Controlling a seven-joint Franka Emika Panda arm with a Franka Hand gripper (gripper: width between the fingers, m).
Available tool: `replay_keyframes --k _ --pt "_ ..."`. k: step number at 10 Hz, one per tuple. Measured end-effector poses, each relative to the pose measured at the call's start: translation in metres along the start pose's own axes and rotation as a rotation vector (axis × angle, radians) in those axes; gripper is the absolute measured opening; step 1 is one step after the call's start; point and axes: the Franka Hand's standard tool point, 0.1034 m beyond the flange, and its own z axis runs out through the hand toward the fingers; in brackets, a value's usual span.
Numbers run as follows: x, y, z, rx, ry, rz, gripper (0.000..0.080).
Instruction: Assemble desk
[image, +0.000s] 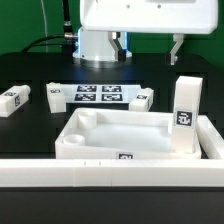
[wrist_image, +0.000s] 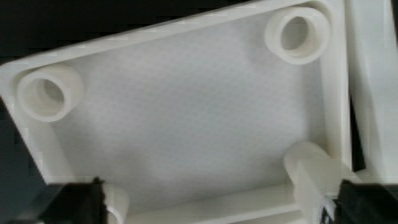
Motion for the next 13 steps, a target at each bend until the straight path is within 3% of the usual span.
replay_keyframes --k 2,3,5,9,13 --pt "-0.003 0.002 0.002 0.001 0.001 -0.004 0.0649" --pt "-0.017 0.012 0.01 0.009 0.008 -0.001 0.0649" --pt "-0.044 0.03 0.024 -0.002 -0.011 0.002 0.0649" --pt "-0.049 0.034 0.027 -0.005 -0.036 -0.019 0.0649" --pt "-0.051 0.042 0.037 -0.039 -0.268 -0.02 0.0649"
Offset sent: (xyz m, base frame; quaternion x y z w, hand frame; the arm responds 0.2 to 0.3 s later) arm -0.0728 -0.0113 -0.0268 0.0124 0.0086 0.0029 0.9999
